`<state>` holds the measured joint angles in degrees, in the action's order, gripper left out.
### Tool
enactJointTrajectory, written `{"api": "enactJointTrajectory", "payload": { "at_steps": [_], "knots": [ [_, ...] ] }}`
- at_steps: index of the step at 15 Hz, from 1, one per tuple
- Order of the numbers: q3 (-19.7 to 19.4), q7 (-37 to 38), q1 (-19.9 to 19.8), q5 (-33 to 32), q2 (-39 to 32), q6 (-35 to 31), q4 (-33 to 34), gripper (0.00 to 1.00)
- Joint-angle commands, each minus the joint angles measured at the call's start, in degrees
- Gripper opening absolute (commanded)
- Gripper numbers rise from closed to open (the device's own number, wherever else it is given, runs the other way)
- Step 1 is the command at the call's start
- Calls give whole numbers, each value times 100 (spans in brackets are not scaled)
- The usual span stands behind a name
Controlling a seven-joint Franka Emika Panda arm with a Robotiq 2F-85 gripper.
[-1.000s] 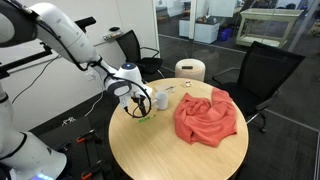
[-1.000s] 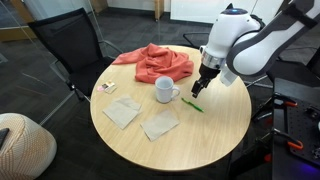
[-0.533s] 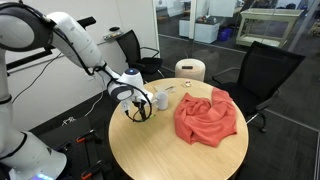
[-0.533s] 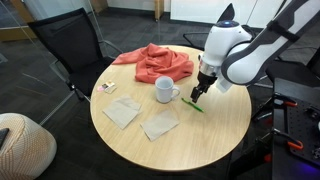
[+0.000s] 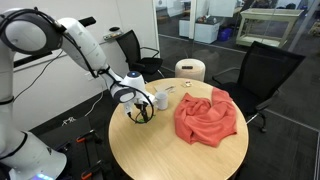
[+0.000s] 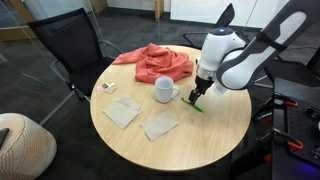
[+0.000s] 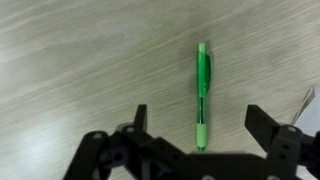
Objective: Put the pen in the mug
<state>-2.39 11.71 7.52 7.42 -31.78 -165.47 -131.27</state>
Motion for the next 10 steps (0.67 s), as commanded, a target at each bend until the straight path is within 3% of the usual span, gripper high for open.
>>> {"api": "enactJointTrajectory", "payload": {
  "at_steps": [1, 10],
  "knots": [
    [-218, 269, 206, -159, -230, -9, 330, 100],
    [-293, 249, 241, -131, -786, 155, 990, 100]
  ]
}}
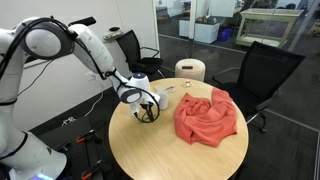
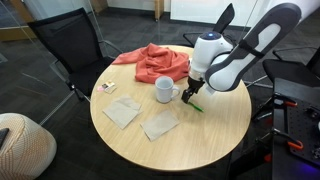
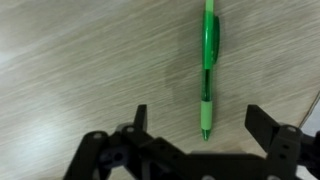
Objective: Put the pen in the mug
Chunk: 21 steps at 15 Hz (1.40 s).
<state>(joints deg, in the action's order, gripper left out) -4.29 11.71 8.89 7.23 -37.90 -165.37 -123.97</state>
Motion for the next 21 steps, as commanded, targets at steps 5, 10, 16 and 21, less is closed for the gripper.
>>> {"api": "enactJointTrajectory", "payload": {
  "at_steps": [5, 10, 16, 21],
  "knots": [
    [-135, 249, 154, -127, -373, 191, 469, 74],
    [-139, 244, 162, -113, -457, 228, 580, 34],
    [-144, 262, 123, -76, -351, 328, 551, 0],
    [-297, 449, 222, -99, 329, 212, -39, 3]
  ]
}}
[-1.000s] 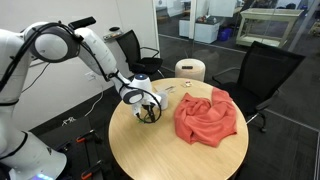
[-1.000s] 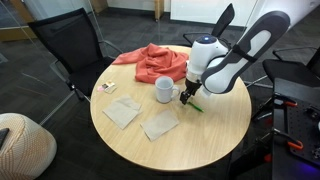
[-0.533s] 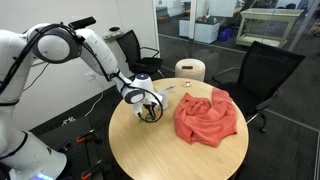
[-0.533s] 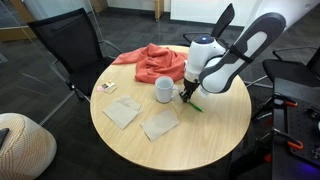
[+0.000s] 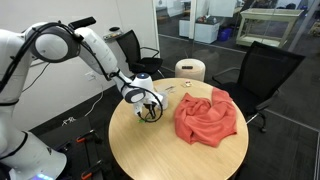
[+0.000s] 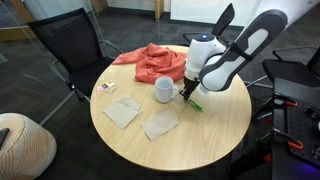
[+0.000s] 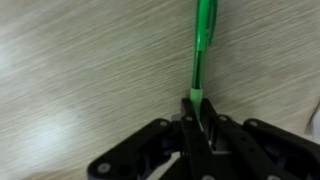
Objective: Put the pen in the mug
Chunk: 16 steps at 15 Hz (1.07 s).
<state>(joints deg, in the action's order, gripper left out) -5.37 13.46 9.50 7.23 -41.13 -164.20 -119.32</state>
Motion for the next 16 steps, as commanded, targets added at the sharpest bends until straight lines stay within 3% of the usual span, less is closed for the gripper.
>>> {"api": "enactJointTrajectory", "payload": {
  "at_steps": [1, 5, 10, 16],
  "knots": [
    [-248, 323, 205, -130, 829, 97, -632, 3],
    [-402, 251, 302, -362, 1721, 336, -1092, 3],
    [-393, 301, 341, -1188, 2866, 817, -1435, 3],
    [117, 143, -13, -1632, 3912, 2022, -1332, 3]
  ]
}}
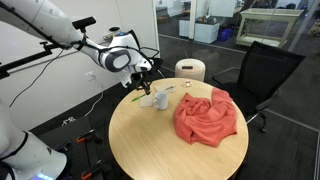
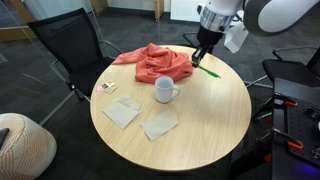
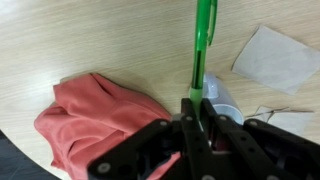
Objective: Put the pen in the mug
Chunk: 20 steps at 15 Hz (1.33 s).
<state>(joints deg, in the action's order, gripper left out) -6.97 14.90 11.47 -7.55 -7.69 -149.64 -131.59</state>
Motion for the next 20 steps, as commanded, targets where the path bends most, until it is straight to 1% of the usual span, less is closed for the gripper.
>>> {"api": "enactJointTrajectory", "payload": {
  "at_steps": [1, 2, 3, 6, 14, 15, 20],
  "knots": [
    [343, 61, -255, -222, 688, 741, -83, 3],
    [417, 12, -344, -85, 338, 417, 9, 3],
    [479, 5, -384, -81, 440, 484, 8, 12],
    [532, 5, -449, -81, 374, 470, 5, 12],
    [531, 6, -460, -83, 318, 465, 7, 12],
    [531, 6, -460, -83, 318, 465, 7, 3],
    [691, -1095, -662, 325, -29, 42, 137, 3]
  ]
}}
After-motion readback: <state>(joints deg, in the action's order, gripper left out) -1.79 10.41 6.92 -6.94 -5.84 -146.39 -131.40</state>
